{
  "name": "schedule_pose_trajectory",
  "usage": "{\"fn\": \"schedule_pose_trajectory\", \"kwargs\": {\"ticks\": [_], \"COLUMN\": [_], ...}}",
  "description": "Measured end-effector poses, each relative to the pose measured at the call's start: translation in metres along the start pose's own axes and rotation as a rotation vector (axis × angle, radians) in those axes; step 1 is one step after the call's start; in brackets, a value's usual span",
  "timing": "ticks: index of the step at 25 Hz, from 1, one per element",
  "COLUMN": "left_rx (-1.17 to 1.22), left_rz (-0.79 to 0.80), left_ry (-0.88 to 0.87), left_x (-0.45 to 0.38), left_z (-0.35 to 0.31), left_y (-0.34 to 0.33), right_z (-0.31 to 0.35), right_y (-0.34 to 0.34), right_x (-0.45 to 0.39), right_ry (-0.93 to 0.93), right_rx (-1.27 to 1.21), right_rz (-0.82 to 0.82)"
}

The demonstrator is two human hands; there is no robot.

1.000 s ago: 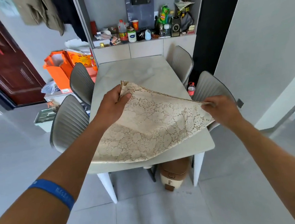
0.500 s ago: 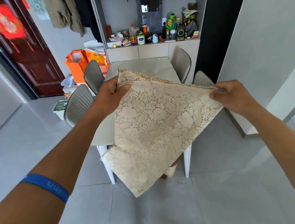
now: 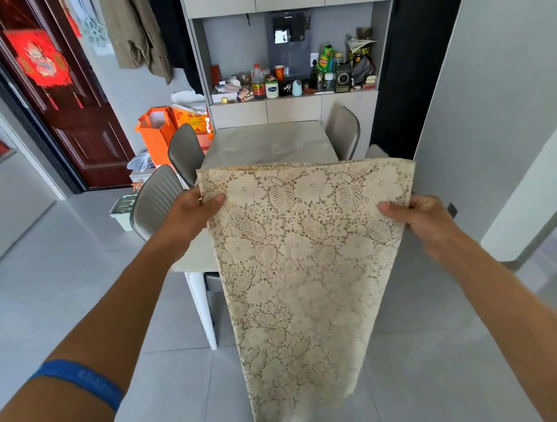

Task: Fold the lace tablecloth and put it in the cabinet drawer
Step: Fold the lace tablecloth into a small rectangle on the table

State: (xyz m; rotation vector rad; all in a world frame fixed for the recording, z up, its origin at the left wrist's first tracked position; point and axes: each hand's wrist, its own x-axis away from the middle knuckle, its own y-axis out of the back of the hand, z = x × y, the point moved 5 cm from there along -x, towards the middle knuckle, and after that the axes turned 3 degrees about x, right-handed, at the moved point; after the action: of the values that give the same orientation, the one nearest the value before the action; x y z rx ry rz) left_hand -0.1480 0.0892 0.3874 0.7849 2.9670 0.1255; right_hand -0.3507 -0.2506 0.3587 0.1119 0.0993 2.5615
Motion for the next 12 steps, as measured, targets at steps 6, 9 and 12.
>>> {"fn": "schedule_pose_trajectory", "kwargs": {"ticks": [6, 9, 12], "left_rx": [0.121, -0.439, -0.761], "left_rz": [0.142, -0.142, -0.325], "left_ry": [0.108, -0.010, -0.163], "left_x": [-0.034, -0.087, -0.157], "left_z": [0.006, 0.009, -0.021], "left_y": [0.019, 0.032, 0.040], "right_z": [0.038, 0.049, 0.094], "right_y": [-0.010, -0.032, -0.050], "right_x": [-0.040, -0.091, -0.163], "right_ry": [-0.038, 0.040, 0.164], "right_rx": [-0.125, 0.066, 0.238], "right_rz": [0.280, 0.122, -0.145]}}
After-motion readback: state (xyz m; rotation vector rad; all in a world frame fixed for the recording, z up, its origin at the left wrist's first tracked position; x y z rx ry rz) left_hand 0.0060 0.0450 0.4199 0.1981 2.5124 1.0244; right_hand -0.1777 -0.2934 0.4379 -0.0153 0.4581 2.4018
